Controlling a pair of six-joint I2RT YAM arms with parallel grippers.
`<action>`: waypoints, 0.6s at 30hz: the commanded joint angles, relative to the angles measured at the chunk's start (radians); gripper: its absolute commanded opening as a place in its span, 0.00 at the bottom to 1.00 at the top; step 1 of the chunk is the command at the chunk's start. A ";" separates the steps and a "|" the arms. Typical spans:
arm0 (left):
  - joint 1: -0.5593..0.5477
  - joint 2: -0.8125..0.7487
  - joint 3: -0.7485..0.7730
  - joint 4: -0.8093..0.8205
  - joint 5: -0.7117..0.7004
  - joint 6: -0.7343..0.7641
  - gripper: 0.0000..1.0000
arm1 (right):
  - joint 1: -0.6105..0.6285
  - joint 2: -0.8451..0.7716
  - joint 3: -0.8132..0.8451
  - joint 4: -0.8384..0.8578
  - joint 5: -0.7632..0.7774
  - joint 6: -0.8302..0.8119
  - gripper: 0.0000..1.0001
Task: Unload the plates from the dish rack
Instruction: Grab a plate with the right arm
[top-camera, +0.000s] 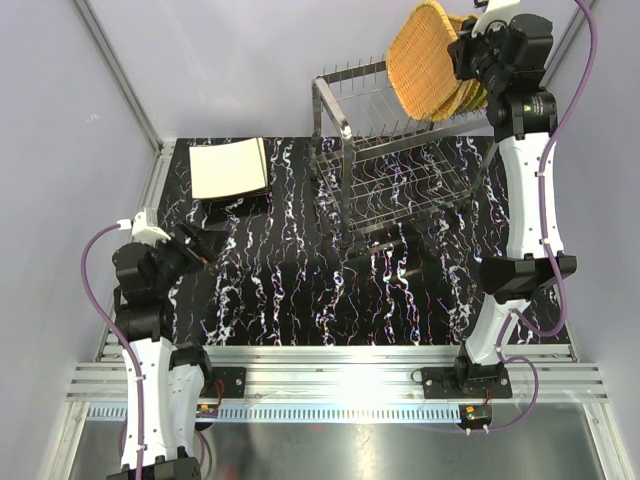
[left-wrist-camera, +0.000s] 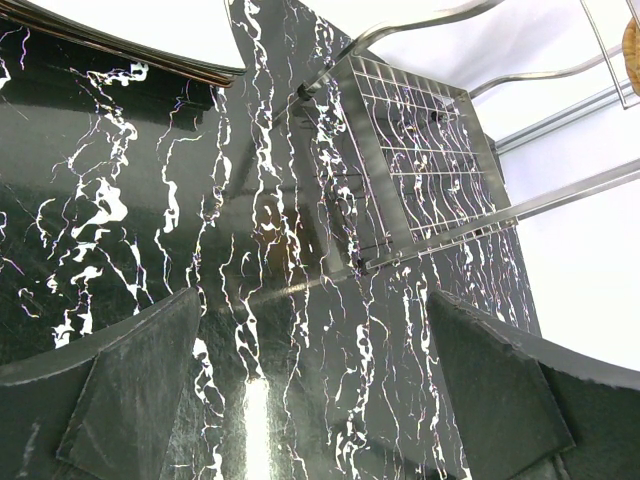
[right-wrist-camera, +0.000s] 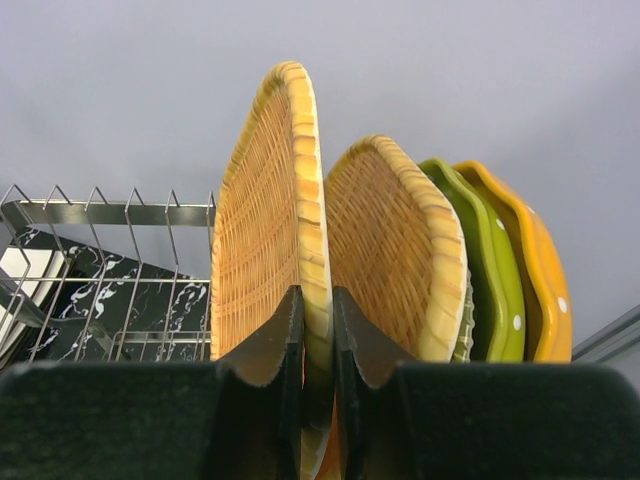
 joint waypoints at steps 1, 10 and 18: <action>-0.002 -0.002 0.044 0.046 0.028 -0.013 0.99 | -0.014 -0.089 -0.004 0.204 0.038 -0.055 0.00; -0.002 0.001 0.043 0.055 0.034 -0.019 0.99 | -0.012 -0.119 -0.055 0.297 0.041 -0.117 0.00; -0.002 0.004 0.046 0.081 0.051 -0.037 0.99 | -0.012 -0.145 -0.076 0.333 0.030 -0.100 0.00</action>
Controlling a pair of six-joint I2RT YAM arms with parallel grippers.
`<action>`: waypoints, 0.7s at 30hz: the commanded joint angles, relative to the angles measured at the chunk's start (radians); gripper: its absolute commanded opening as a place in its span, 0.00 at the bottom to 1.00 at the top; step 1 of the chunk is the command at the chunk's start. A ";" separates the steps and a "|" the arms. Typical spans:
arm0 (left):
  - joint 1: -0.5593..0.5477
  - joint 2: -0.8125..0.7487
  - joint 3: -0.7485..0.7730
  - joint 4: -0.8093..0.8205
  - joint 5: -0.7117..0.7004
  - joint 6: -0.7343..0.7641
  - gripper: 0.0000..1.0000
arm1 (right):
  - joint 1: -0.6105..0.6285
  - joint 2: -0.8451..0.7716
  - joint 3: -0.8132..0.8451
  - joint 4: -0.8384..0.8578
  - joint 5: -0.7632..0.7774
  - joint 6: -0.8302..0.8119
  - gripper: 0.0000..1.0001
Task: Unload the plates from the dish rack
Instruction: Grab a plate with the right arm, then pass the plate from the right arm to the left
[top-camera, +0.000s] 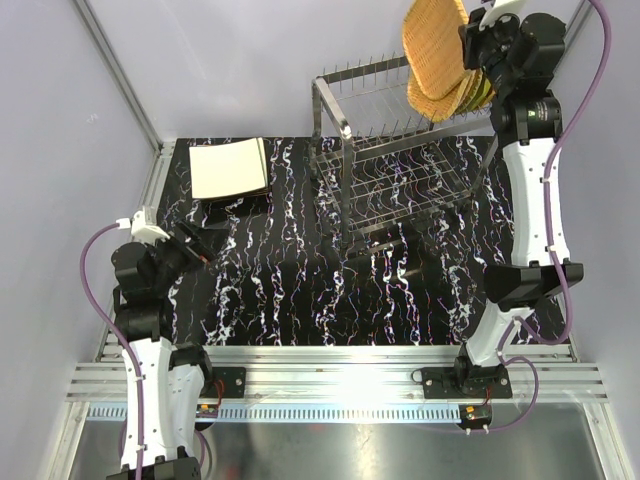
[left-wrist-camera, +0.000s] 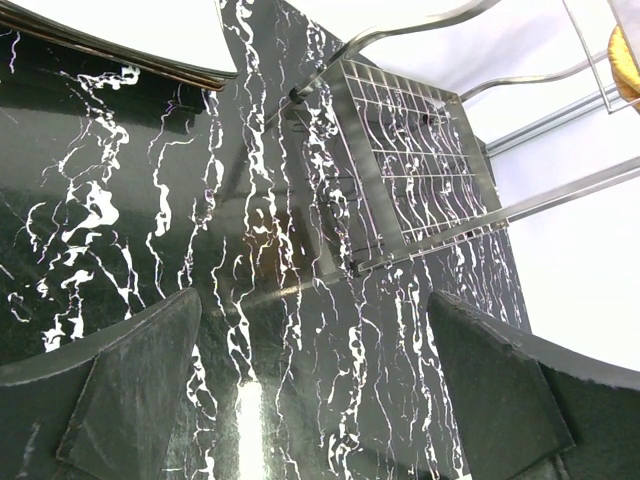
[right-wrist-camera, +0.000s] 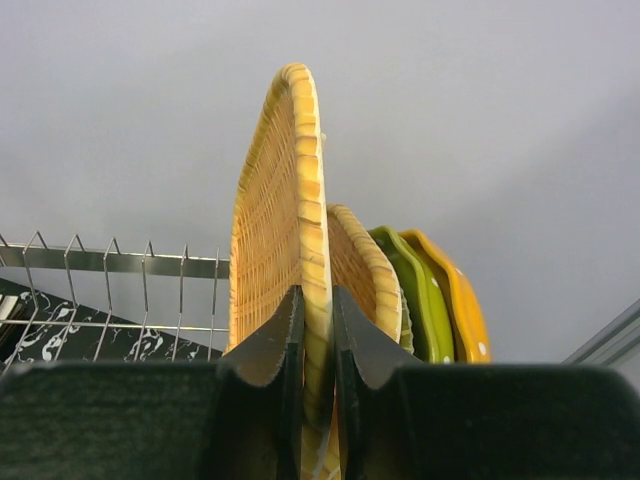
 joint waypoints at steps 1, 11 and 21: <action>-0.002 0.003 0.041 0.074 0.046 -0.025 0.99 | -0.013 -0.085 -0.001 0.166 0.018 -0.004 0.00; -0.002 0.011 0.042 0.144 0.102 -0.098 0.99 | -0.012 -0.073 0.077 0.122 -0.029 0.156 0.00; -0.002 0.013 0.041 0.192 0.144 -0.163 0.99 | -0.012 -0.056 0.141 0.086 -0.052 0.291 0.00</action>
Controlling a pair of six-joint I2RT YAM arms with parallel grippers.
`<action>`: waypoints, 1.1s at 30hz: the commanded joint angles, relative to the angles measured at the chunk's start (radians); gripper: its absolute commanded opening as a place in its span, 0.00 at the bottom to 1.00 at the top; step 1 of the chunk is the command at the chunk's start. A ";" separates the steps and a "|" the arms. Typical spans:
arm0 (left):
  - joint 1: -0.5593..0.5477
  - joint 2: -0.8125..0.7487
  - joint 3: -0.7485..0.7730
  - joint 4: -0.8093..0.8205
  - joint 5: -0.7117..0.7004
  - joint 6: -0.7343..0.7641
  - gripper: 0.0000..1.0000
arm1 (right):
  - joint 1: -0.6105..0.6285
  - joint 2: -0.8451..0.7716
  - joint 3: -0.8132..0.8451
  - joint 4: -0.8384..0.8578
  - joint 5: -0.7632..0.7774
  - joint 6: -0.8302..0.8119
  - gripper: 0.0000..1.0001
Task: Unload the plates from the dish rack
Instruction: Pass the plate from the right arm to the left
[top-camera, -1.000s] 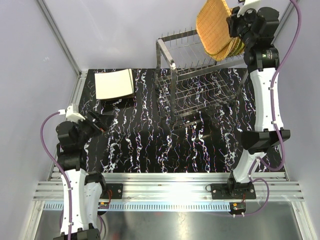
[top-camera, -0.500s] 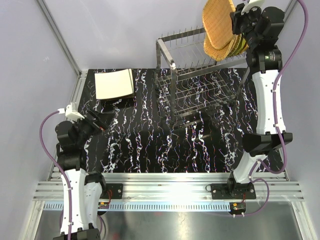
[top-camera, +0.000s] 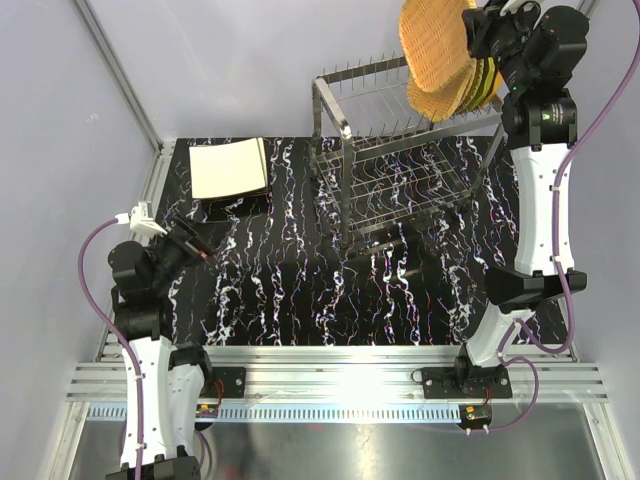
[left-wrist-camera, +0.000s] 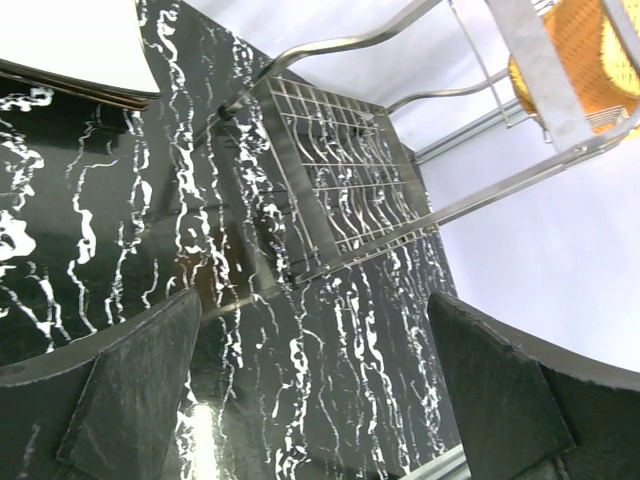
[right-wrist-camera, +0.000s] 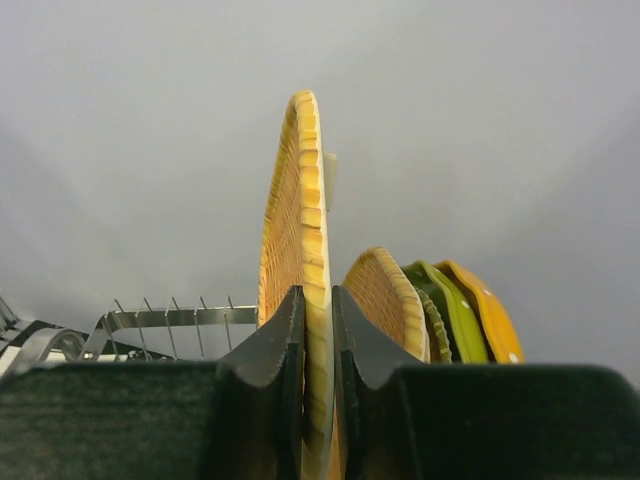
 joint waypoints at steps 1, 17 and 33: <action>-0.002 0.004 0.039 0.075 0.055 -0.044 0.99 | -0.006 -0.037 0.061 0.088 -0.026 0.092 0.00; -0.008 0.025 0.038 0.208 0.118 -0.180 0.99 | -0.009 -0.067 0.043 0.086 -0.083 0.322 0.00; -0.038 0.071 0.031 0.473 0.168 -0.373 0.99 | -0.023 -0.104 0.006 0.112 -0.274 0.687 0.00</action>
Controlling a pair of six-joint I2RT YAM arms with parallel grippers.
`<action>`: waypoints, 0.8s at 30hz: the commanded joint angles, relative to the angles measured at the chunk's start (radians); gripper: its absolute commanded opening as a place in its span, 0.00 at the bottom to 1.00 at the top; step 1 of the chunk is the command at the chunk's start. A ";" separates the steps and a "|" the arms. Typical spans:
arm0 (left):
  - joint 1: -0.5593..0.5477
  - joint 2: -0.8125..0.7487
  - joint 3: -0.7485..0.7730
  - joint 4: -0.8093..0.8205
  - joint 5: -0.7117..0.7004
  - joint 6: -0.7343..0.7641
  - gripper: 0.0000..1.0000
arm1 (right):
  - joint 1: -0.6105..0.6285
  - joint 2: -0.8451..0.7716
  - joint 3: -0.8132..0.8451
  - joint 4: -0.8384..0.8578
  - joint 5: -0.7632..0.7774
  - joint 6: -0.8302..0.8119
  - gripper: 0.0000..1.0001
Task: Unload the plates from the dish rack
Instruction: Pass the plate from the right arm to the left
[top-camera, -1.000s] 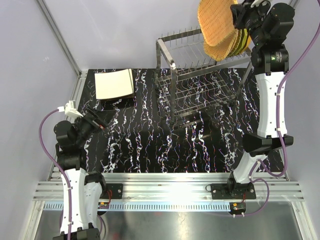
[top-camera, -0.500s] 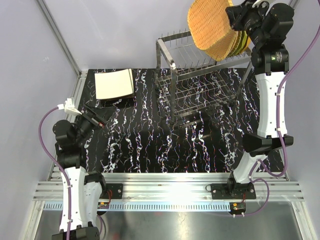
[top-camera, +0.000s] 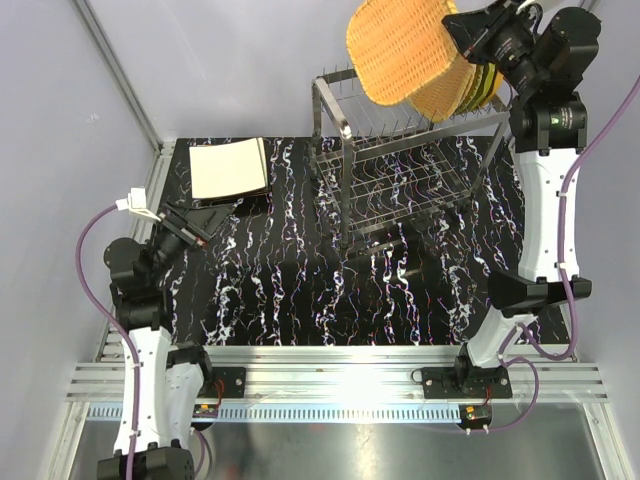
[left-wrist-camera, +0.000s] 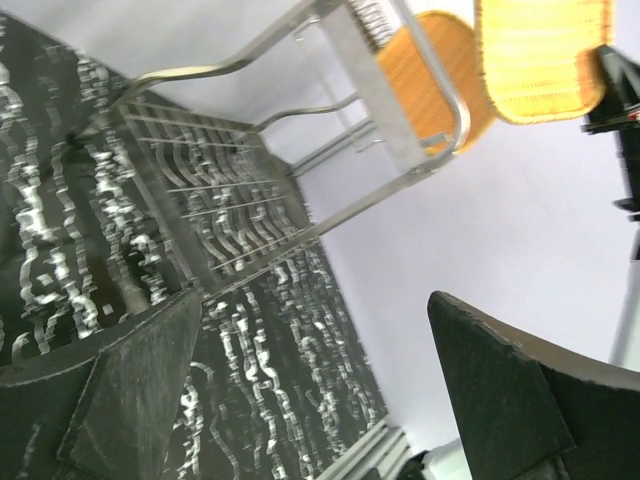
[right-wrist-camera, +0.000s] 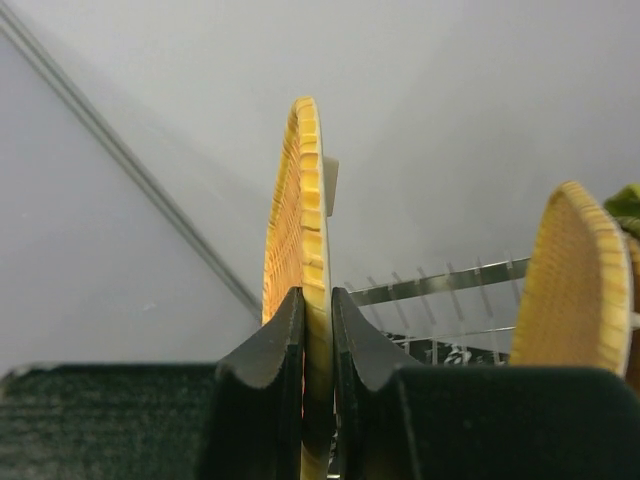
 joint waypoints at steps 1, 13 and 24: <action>-0.022 0.014 0.033 0.155 0.038 -0.085 0.99 | -0.004 -0.076 -0.005 0.145 -0.098 0.174 0.00; -0.325 0.175 0.177 0.291 -0.156 -0.113 0.99 | 0.010 -0.159 -0.223 0.268 -0.266 0.421 0.00; -0.528 0.353 0.340 0.252 -0.325 -0.104 0.99 | 0.105 -0.236 -0.384 0.284 -0.300 0.410 0.00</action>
